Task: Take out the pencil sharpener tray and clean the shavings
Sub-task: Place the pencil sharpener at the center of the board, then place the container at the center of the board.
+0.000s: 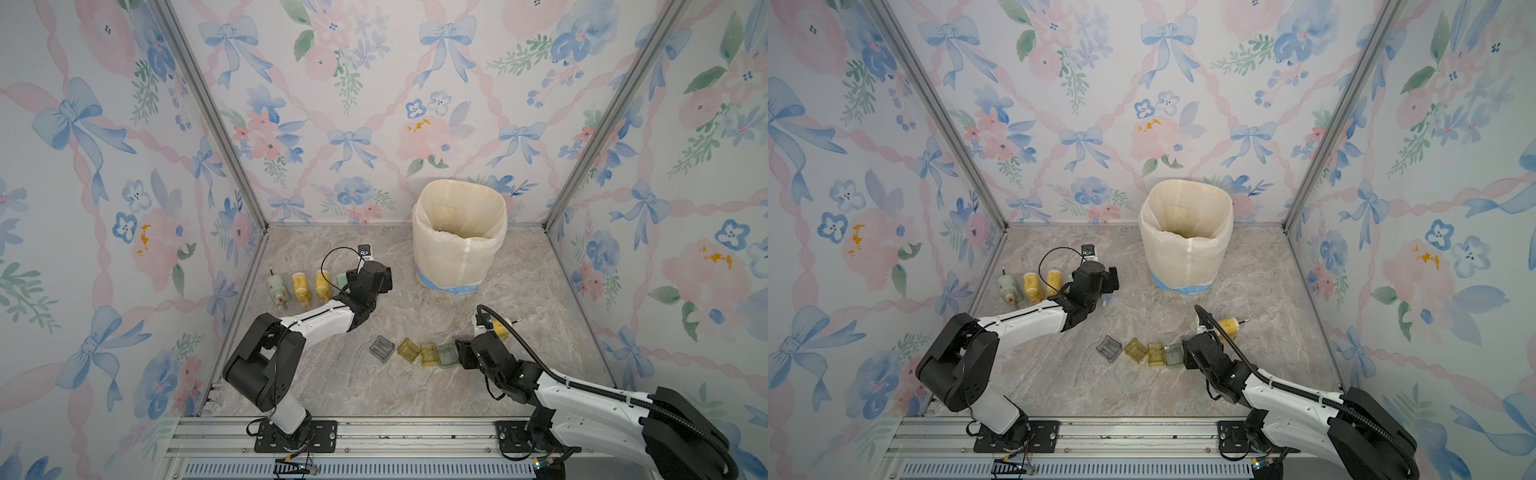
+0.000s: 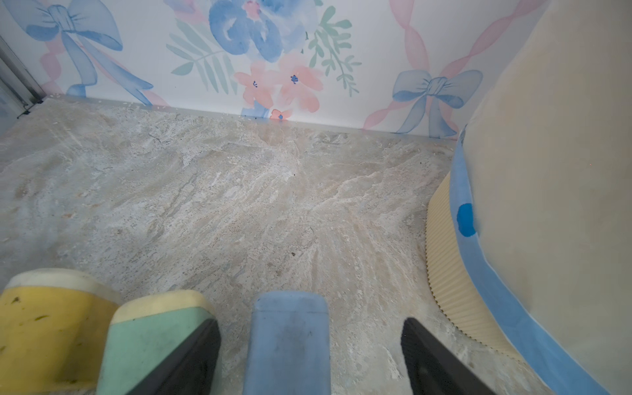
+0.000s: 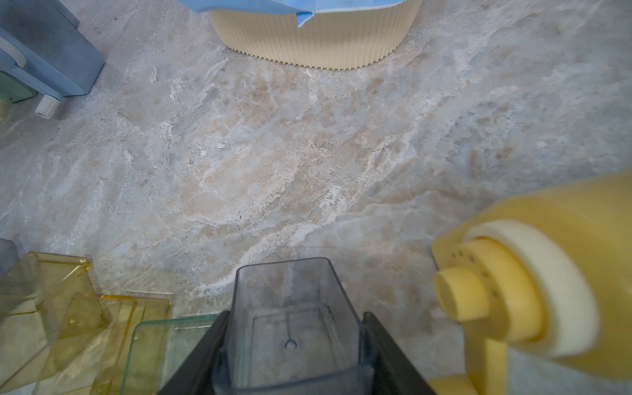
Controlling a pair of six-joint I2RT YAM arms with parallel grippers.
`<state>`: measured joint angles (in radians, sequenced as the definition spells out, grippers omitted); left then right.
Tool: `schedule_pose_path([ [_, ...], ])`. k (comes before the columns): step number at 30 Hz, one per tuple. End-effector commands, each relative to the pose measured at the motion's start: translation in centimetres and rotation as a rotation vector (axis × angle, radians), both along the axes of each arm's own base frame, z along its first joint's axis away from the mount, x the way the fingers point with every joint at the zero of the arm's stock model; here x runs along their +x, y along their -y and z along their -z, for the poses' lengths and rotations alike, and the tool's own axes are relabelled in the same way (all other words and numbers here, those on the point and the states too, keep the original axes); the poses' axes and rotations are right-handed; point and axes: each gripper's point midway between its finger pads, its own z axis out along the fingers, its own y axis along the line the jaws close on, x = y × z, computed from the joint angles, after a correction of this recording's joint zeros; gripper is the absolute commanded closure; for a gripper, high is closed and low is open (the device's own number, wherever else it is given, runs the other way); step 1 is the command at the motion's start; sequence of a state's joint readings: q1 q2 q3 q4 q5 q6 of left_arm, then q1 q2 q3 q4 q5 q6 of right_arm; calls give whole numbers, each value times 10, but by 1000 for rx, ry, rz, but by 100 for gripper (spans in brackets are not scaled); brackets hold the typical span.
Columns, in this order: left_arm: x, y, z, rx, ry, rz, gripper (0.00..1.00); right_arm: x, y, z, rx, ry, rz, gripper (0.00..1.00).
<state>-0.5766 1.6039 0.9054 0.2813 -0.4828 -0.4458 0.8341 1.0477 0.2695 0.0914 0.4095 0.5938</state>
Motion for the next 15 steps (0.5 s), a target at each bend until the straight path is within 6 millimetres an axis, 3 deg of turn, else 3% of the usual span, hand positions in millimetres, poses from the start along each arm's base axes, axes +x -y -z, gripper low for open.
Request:
schedule_pose_path([
  [1,-8,-1,-7,14,8,10,13,-4,-1,8,2,-10,-4,43],
  [15,-15,5,-20,-10,32,38,10,-9,0,7,29,-27,19,31],
])
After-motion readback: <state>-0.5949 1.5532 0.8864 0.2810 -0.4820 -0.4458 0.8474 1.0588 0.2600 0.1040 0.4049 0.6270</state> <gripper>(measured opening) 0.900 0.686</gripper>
